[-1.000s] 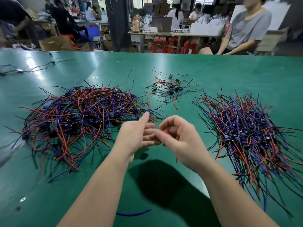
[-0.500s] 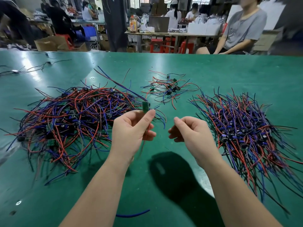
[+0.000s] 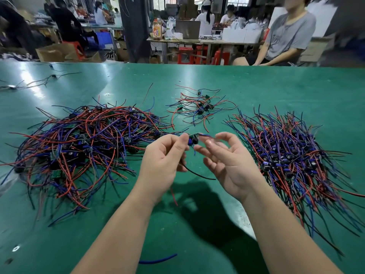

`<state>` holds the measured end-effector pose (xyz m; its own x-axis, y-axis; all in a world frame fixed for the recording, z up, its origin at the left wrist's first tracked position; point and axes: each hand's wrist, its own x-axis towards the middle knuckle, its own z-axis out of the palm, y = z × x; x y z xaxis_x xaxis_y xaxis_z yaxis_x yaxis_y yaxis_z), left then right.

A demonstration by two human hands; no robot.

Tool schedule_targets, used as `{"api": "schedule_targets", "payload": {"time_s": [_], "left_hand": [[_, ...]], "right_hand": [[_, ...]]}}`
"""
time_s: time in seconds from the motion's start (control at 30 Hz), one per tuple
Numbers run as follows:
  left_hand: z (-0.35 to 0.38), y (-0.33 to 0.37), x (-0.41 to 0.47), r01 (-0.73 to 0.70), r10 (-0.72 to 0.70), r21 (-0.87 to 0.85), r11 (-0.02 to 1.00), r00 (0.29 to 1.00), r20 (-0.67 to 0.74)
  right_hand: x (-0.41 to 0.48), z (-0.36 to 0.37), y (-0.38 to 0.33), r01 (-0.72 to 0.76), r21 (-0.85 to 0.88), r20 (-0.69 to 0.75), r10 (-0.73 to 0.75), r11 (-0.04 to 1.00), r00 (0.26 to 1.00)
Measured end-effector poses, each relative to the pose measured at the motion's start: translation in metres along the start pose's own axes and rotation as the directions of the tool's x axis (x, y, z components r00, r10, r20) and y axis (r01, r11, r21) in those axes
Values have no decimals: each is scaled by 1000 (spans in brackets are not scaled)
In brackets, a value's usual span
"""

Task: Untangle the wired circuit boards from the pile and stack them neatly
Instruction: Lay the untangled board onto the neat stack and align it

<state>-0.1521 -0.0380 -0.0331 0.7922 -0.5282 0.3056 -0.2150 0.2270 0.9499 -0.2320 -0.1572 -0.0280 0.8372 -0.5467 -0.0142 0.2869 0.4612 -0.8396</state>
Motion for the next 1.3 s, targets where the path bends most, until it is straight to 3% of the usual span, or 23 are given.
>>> {"api": "schedule_targets", "payload": {"time_s": [0.07, 0.13, 0.3, 0.43, 0.57, 0.67, 0.83, 1.03, 1.3], "left_hand": [[2, 3, -1, 251, -248, -188, 949, 968, 41], [2, 6, -1, 442, -420, -242, 864, 897, 137], [3, 6, -5, 614, -543, -191, 766, 777, 318], [9, 2, -10, 624, -550, -74, 778, 733, 400], [12, -3, -12, 644, -570, -18, 765, 690, 446], [13, -5, -9, 612, -580, -12, 790, 754, 309], [11, -8, -4, 544, -521, -109, 832, 833, 185], [10, -13, -6, 481, -469, -44, 876, 869, 155], [12, -14, -11, 514, -493, 23, 858, 808, 322]], "right_hand": [[1, -1, -2, 96, 63, -16, -95, 993, 995], [1, -2, -5, 146, 70, -5, -146, 987, 989], [2, -7, -5, 279, -91, 7, -280, 956, 960], [1, -7, -1, 397, -298, -27, -423, 868, 906], [3, -5, 2, 293, -102, -98, -302, 951, 948], [7, -7, 4, 137, 64, -189, -123, 988, 974], [10, -10, 8, 55, 24, -185, -50, 998, 981], [12, -10, 14, 124, -257, -174, -172, 958, 970], [18, -29, -8, 218, -202, -371, -280, 955, 885]]}}
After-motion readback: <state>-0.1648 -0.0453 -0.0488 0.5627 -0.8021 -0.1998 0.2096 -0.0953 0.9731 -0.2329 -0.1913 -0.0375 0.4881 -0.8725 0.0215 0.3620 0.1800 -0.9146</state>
